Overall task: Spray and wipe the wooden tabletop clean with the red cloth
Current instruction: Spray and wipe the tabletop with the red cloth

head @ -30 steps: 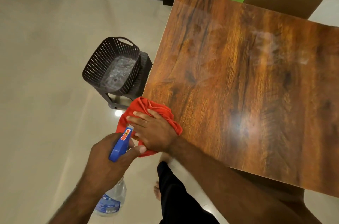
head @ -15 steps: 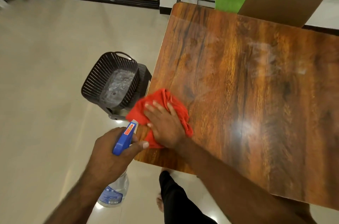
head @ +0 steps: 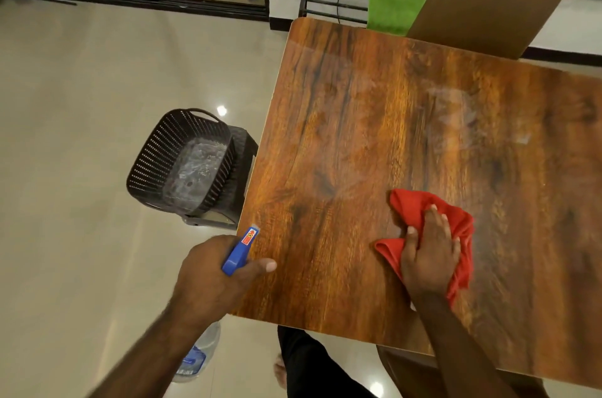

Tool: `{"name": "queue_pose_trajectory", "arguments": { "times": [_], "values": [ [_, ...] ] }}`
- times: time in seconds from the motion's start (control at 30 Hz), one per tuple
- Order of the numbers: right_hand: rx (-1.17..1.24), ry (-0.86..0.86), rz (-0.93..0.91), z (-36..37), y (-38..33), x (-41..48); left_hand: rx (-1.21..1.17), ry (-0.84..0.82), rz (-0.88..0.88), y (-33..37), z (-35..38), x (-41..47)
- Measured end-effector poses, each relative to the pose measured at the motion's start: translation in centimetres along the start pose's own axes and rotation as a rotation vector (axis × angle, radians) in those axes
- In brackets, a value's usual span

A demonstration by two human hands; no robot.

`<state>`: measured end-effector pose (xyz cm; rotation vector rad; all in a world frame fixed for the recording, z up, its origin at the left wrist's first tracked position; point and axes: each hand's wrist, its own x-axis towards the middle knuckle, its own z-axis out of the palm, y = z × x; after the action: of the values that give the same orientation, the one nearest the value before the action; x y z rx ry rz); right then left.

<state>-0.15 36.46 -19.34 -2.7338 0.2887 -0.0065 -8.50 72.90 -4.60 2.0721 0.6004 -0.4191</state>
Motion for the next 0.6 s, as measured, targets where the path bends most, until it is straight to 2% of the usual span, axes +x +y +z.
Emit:
{"name": "queue_pose_trajectory", "arguments": {
  "times": [0.13, 0.3, 0.47, 0.6],
  "values": [
    [0.009, 0.021, 0.005, 2.3, -4.6, 2.7, 0.038, 0.003, 0.011, 0.7, -0.5, 0.9],
    [0.023, -0.039, -0.176, 5.9, -13.1, 4.7, 0.047, 0.022, 0.019, 1.8, -1.4, 1.6],
    [-0.003, -0.141, -0.435, 8.6, -20.3, 3.0, 0.1, 0.043, 0.052, 2.8, -2.2, 2.2],
    [-0.017, -0.271, -0.723, 8.6, -20.9, -0.4, 0.13, 0.038, 0.072, 3.5, -2.6, 2.4]
  ]
}}
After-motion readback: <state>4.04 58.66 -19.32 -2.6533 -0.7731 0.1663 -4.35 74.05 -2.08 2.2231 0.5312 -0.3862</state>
